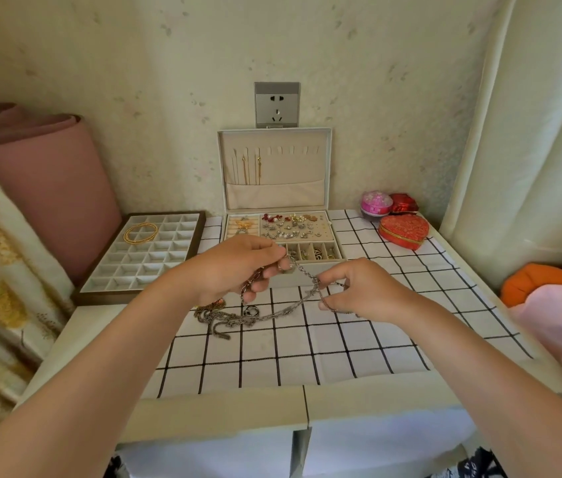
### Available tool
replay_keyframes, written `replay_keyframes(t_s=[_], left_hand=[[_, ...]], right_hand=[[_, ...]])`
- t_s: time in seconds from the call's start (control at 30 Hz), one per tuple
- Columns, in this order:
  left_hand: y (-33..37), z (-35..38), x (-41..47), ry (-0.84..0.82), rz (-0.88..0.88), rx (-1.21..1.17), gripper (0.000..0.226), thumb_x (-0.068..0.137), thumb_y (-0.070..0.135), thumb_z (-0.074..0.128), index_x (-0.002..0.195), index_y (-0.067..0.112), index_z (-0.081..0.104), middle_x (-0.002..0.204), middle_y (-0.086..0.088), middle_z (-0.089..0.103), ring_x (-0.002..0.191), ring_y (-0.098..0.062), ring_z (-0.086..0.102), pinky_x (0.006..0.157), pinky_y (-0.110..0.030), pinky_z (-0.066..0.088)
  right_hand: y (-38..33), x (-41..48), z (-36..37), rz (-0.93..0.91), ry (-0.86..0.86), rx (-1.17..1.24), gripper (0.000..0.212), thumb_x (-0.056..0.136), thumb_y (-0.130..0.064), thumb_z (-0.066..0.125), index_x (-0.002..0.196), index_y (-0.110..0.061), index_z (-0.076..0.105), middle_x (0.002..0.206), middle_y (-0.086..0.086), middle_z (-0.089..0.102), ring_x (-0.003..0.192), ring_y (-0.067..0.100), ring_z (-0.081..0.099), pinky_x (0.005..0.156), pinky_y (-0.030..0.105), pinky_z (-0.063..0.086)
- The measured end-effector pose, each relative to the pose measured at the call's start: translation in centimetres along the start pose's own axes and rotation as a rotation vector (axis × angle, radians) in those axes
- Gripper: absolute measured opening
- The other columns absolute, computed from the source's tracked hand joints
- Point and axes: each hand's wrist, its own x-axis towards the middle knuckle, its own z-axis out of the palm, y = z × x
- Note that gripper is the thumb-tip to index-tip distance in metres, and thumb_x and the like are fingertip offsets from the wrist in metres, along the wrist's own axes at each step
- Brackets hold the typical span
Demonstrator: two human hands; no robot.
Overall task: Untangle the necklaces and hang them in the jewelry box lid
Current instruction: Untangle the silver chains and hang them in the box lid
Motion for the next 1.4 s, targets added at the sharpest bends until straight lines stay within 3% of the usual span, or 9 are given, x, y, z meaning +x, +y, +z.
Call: replay_keyframes(t_s=[0.2, 0.37, 0.67, 0.8, 0.9, 1.0, 1.13, 1.27, 1.4], left_hand=[[0.5, 0.6, -0.2, -0.065, -0.018, 0.043, 0.027, 0.104, 0.025, 0.047, 0.109, 0.004, 0.064, 0.07, -0.001, 0.055, 0.047, -0.017, 0.045, 0.04, -0.022, 0.032], [0.8, 2.2, -0.5, -0.083, -0.103, 0.322, 0.022, 0.1, 0.027, 0.055, 0.1, 0.013, 0.071, 0.075, -0.003, 0.066, 0.045, -0.017, 0.052, 0.04, -0.022, 0.034], [1.1, 2.9, 0.0, -0.003, -0.131, 0.41, 0.021, 0.098, 0.021, 0.058, 0.101, 0.002, 0.068, 0.079, -0.005, 0.074, 0.053, -0.017, 0.064, 0.047, -0.022, 0.047], [0.7, 1.3, -0.3, -0.055, -0.226, 0.601, 0.019, 0.094, 0.019, 0.062, 0.093, 0.002, 0.071, 0.079, -0.008, 0.075, 0.062, -0.014, 0.069, 0.06, -0.023, 0.057], [0.4, 0.7, -0.4, -0.051, -0.198, 0.544, 0.021, 0.096, 0.024, 0.062, 0.087, 0.008, 0.071, 0.074, -0.004, 0.074, 0.057, -0.012, 0.067, 0.062, -0.025, 0.056], [0.5, 1.2, -0.3, -0.013, -0.141, 0.473, 0.025, 0.097, 0.033, 0.061, 0.089, 0.012, 0.074, 0.071, 0.0, 0.071, 0.056, -0.017, 0.067, 0.058, -0.026, 0.054], [0.7, 2.3, 0.3, -0.001, -0.138, 0.488, 0.036, 0.095, 0.039, 0.062, 0.086, 0.007, 0.074, 0.068, -0.002, 0.071, 0.055, -0.018, 0.067, 0.05, -0.023, 0.049], [0.7, 1.3, 0.3, -0.009, -0.198, 0.402, 0.047, 0.092, 0.05, 0.062, 0.088, 0.004, 0.07, 0.064, -0.005, 0.068, 0.058, -0.021, 0.066, 0.058, -0.029, 0.055], [0.0, -0.2, -0.3, -0.031, -0.222, 0.352, 0.041, 0.095, 0.046, 0.059, 0.087, 0.007, 0.068, 0.064, -0.005, 0.066, 0.068, -0.022, 0.071, 0.067, -0.032, 0.059]], right_hand=[[-0.8, -1.5, -0.7, -0.027, -0.006, -0.054, 0.038, 0.071, -0.026, 0.088, 0.106, -0.028, 0.074, 0.057, -0.029, 0.052, 0.052, -0.022, 0.046, 0.048, 0.005, 0.034], [-2.1, -2.2, -0.9, -0.082, 0.004, -0.017, 0.046, 0.072, -0.027, 0.088, 0.115, -0.023, 0.072, 0.051, -0.04, 0.049, 0.053, -0.024, 0.046, 0.051, 0.005, 0.035], [-3.9, -2.9, -0.9, -0.173, -0.062, -0.052, 0.044, 0.077, -0.019, 0.084, 0.118, -0.024, 0.07, 0.05, -0.048, 0.043, 0.054, -0.025, 0.046, 0.051, 0.003, 0.034], [-4.0, -2.5, -0.9, -0.167, -0.017, -0.059, 0.049, 0.074, -0.025, 0.087, 0.12, -0.028, 0.069, 0.055, -0.036, 0.05, 0.051, -0.02, 0.046, 0.049, 0.005, 0.033], [-4.0, -2.2, -0.8, -0.16, -0.017, -0.087, 0.05, 0.074, -0.028, 0.087, 0.12, -0.03, 0.069, 0.058, -0.029, 0.051, 0.05, -0.018, 0.047, 0.048, 0.006, 0.033], [-4.2, -2.1, -0.4, -0.197, -0.068, -0.069, 0.04, 0.077, -0.023, 0.084, 0.115, -0.029, 0.071, 0.053, -0.047, 0.046, 0.053, -0.025, 0.045, 0.05, 0.003, 0.035], [-4.5, -1.6, 0.3, -0.24, -0.033, -0.022, 0.011, 0.082, -0.022, 0.079, 0.085, -0.033, 0.079, 0.073, -0.029, 0.068, 0.068, -0.009, 0.06, 0.066, 0.012, 0.043], [-4.1, -1.1, 0.1, -0.207, 0.026, -0.019, 0.006, 0.086, -0.025, 0.075, 0.082, -0.025, 0.079, 0.048, -0.025, 0.053, 0.044, 0.002, 0.042, 0.046, 0.014, 0.029], [-3.8, -1.0, -0.6, -0.196, 0.039, -0.024, 0.009, 0.091, -0.022, 0.07, 0.083, -0.021, 0.074, 0.043, -0.03, 0.049, 0.041, -0.003, 0.045, 0.044, 0.012, 0.027]])
